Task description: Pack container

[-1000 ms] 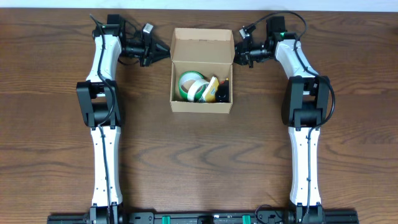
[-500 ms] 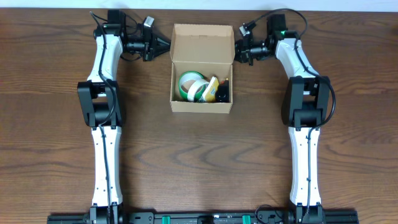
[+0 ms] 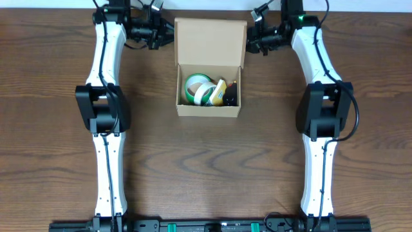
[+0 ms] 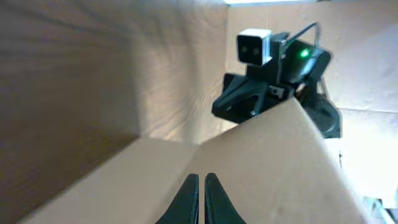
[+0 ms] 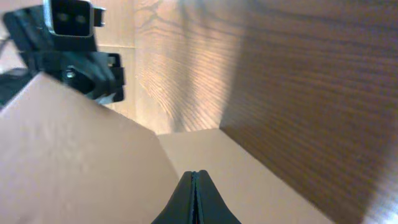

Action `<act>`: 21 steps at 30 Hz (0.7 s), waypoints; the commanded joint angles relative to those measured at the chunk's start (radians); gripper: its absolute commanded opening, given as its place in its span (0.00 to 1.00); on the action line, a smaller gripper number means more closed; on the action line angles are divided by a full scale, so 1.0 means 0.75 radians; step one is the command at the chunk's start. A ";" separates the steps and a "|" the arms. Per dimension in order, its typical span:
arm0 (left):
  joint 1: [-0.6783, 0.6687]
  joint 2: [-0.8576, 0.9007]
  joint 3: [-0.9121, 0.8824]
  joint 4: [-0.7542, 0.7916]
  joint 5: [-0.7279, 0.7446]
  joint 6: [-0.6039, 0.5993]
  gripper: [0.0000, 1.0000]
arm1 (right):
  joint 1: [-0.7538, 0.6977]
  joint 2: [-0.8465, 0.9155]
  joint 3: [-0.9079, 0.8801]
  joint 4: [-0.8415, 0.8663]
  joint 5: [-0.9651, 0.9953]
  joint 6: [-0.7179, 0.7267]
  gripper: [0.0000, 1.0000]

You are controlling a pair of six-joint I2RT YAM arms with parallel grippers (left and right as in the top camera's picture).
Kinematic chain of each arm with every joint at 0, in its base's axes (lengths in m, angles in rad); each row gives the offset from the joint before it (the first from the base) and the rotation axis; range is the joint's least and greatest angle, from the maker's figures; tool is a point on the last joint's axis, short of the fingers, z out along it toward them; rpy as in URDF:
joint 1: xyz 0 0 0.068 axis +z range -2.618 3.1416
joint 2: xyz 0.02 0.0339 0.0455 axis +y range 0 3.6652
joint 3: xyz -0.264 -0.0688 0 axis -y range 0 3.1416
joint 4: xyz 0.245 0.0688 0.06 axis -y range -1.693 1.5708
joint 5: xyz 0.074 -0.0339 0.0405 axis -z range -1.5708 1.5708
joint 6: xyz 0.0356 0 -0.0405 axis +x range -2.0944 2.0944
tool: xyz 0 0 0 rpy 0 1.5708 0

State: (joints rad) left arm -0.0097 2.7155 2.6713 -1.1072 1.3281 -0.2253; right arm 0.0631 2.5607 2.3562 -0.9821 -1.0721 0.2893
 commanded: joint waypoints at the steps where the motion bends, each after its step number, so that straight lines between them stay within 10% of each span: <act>1: 0.003 -0.099 0.032 -0.128 -0.127 0.167 0.06 | 0.023 -0.098 0.027 -0.057 0.091 -0.115 0.01; 21: -0.045 -0.329 0.016 -0.777 -0.620 0.509 0.06 | 0.227 -0.388 0.027 -0.482 0.639 -0.333 0.01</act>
State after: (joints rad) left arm -0.0196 2.4783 2.6801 -1.6115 0.9176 0.1230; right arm 0.2050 2.2963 2.3604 -1.3182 -0.6785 0.0814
